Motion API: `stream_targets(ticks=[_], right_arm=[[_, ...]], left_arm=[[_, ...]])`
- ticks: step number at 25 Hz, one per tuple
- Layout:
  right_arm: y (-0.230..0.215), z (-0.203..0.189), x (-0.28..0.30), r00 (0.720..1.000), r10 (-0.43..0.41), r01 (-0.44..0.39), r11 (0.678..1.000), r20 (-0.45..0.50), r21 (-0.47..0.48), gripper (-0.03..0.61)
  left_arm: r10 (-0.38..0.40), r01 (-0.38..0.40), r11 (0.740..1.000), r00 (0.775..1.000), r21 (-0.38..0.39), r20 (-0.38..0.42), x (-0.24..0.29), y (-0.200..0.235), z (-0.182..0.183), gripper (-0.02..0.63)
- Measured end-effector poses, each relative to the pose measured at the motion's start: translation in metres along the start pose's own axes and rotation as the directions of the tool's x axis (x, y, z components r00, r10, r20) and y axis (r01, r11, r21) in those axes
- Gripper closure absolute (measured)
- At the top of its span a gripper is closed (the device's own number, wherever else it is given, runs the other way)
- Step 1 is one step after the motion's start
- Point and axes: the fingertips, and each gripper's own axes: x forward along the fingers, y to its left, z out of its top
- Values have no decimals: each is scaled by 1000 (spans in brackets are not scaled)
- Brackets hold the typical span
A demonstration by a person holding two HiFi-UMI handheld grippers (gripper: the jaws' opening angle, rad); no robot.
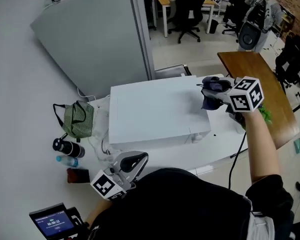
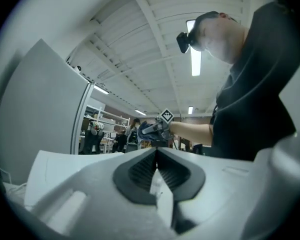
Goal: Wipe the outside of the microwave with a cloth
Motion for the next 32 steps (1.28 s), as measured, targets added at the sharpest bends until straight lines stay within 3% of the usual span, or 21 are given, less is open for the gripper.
stream_targets(ticks=[2,5,9,13,15,21,25,27,29,32], right_arm=[[-20,-11,-9,995,-91,87,993,51,80,426],[-38,-31,-17,969,-213,176,951,126,254,426],[-72,-59,-4,944,-279,186,892,178,411,426],[-135,-84,15,927,-307,158,840,216,519,426],[-162,-92,33,924,-281,88,816,258,571,426],[-182,-100,126,923,-65,-196,768,378,610,426],[-184,-110,155,888,-20,-324,682,460,656,431],[-185,-124,167,889,-11,-342,651,459,678,431],[-186,-148,183,909,-16,-314,633,418,707,431],[-193,-198,216,961,-33,-192,635,274,748,434]], left_arm=[[-39,40,999,999,19,-28,-7,6,2,609],[-143,146,989,986,30,-80,-14,25,13,609],[-181,182,983,980,1,-83,7,46,21,609],[-170,170,985,981,-1,-89,55,57,23,609],[-138,139,990,984,-2,-111,77,60,24,609],[-40,34,999,980,-34,-193,122,70,14,609],[-1,-6,999,973,-31,-231,135,76,7,609],[9,-18,999,967,-33,-253,133,78,3,609],[13,-25,999,960,-40,-280,129,81,-2,609],[11,-26,999,953,-46,-301,130,81,-5,609]])
